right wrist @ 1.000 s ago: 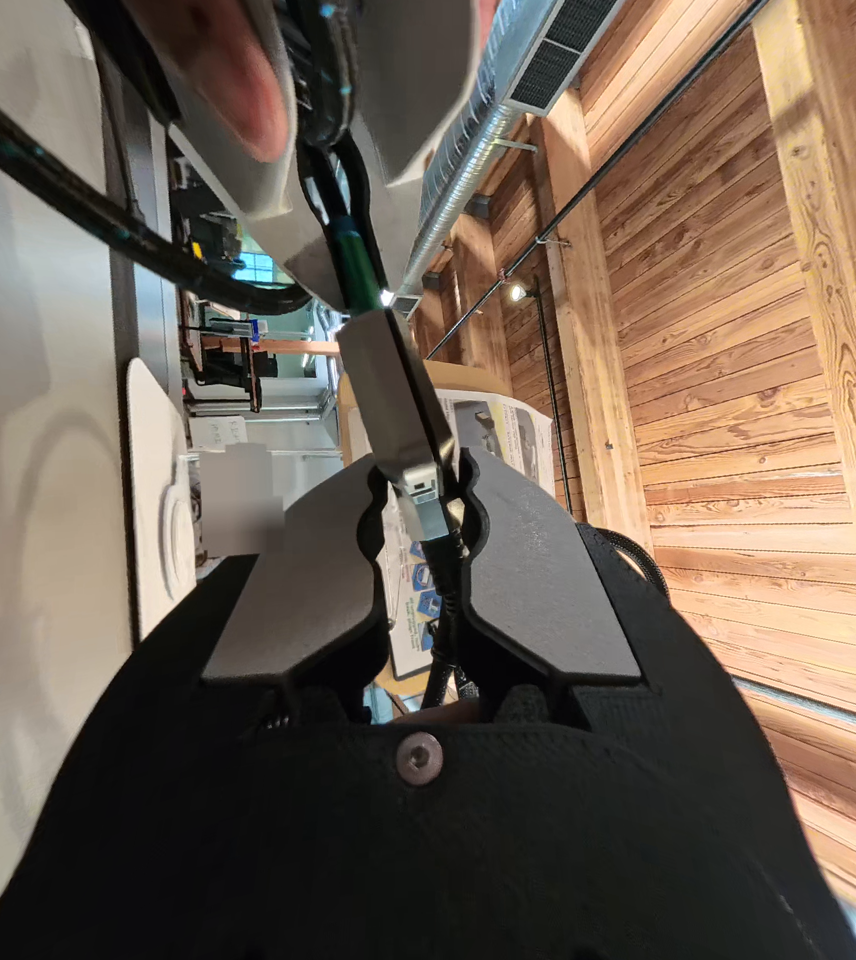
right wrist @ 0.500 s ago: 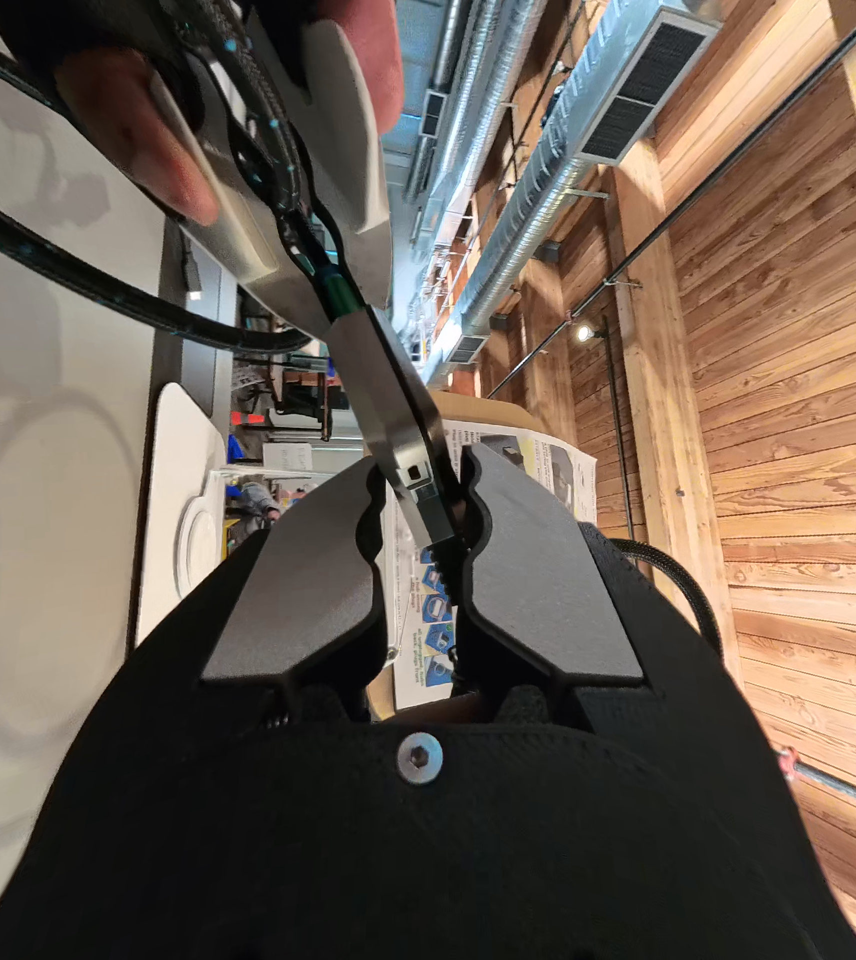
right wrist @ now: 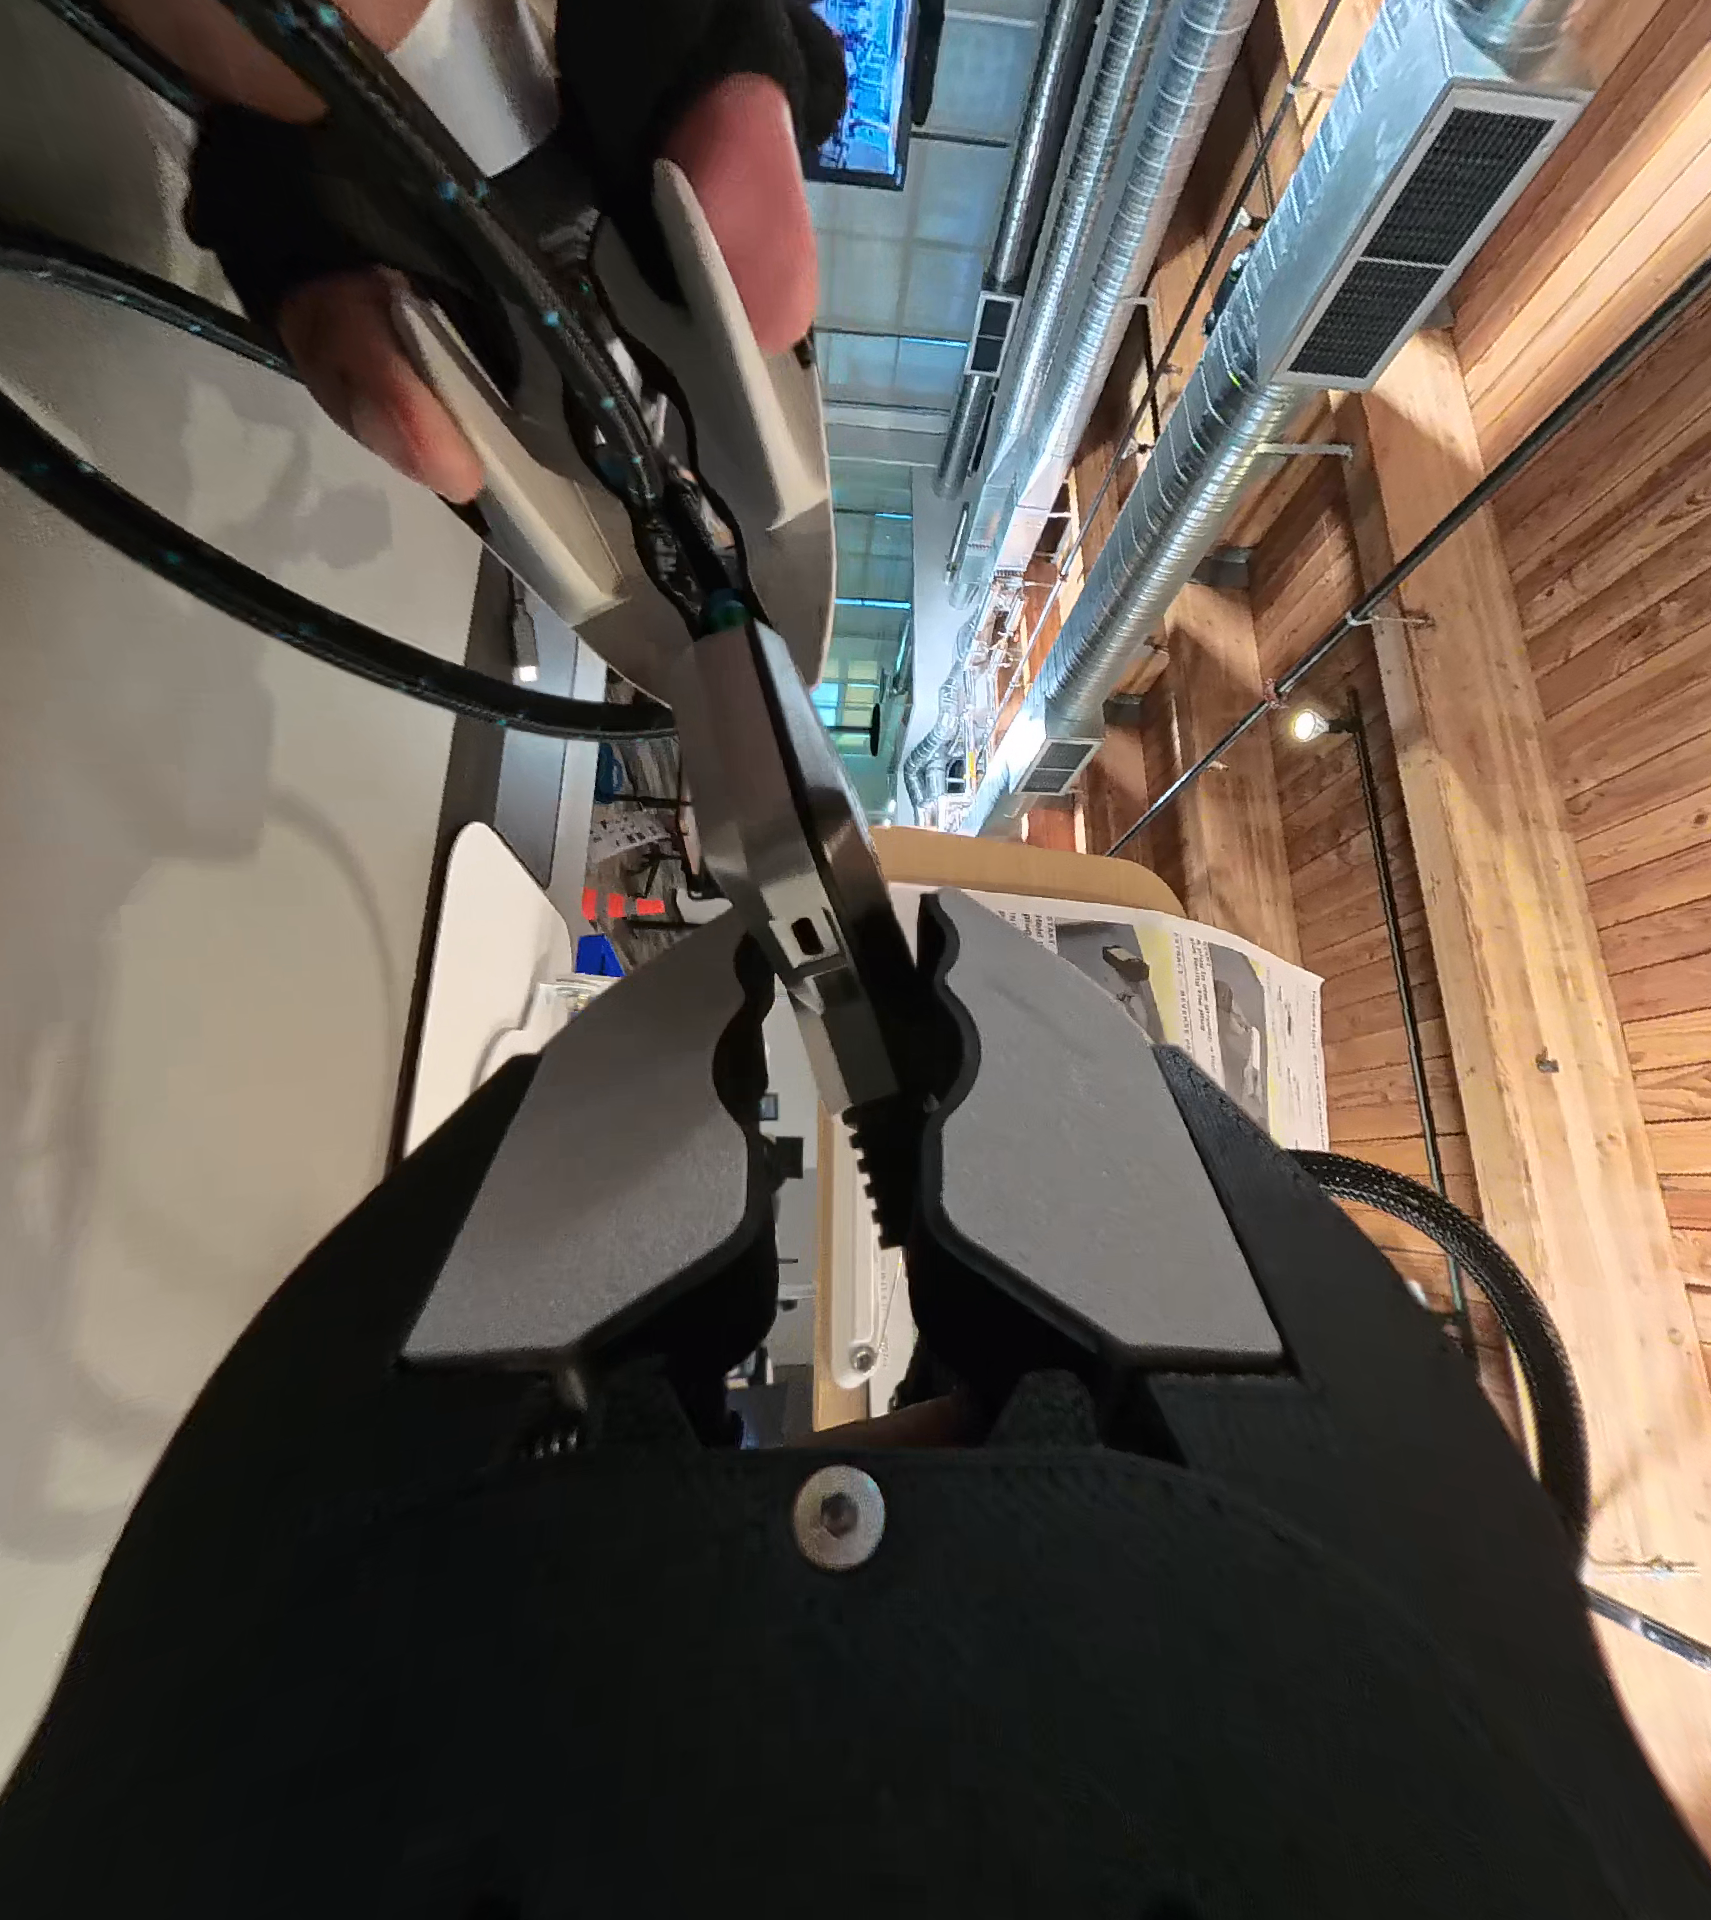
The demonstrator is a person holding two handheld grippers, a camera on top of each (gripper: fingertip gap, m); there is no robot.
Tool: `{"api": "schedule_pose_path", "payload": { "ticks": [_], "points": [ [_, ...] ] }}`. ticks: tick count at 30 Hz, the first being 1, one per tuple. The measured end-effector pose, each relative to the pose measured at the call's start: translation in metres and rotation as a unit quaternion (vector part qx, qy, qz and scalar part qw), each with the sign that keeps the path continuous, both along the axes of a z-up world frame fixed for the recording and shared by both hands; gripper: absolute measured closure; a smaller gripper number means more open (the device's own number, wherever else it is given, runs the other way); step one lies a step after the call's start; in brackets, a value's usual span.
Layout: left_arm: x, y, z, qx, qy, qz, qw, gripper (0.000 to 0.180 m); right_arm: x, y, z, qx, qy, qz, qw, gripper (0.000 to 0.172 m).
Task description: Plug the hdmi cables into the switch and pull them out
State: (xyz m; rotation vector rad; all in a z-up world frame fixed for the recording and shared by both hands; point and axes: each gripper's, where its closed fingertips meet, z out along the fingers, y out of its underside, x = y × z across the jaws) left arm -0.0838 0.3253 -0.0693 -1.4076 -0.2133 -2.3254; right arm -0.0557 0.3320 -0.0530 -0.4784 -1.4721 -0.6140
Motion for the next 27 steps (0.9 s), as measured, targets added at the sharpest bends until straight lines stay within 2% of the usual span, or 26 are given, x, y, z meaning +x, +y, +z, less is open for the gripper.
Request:
{"api": "schedule_pose_path", "payload": {
  "ticks": [15, 23, 27],
  "points": [
    [-0.007, -0.001, -0.014, 0.031, 0.103, 0.015, 0.994, 0.169, -0.011, -0.004, -0.019, -0.046, -0.016, -0.002, 0.999, 0.147],
    [-0.001, 0.0, -0.003, 0.016, 0.03, 0.013, 0.999, 0.167, -0.011, -0.004, -0.011, -0.057, 0.016, 0.001, 0.998, 0.147],
    [0.002, 0.002, -0.007, 0.016, 0.054, 0.025, 0.998, 0.167, -0.01, -0.002, -0.017, -0.068, 0.011, -0.003, 0.998, 0.147]
  ]
}}
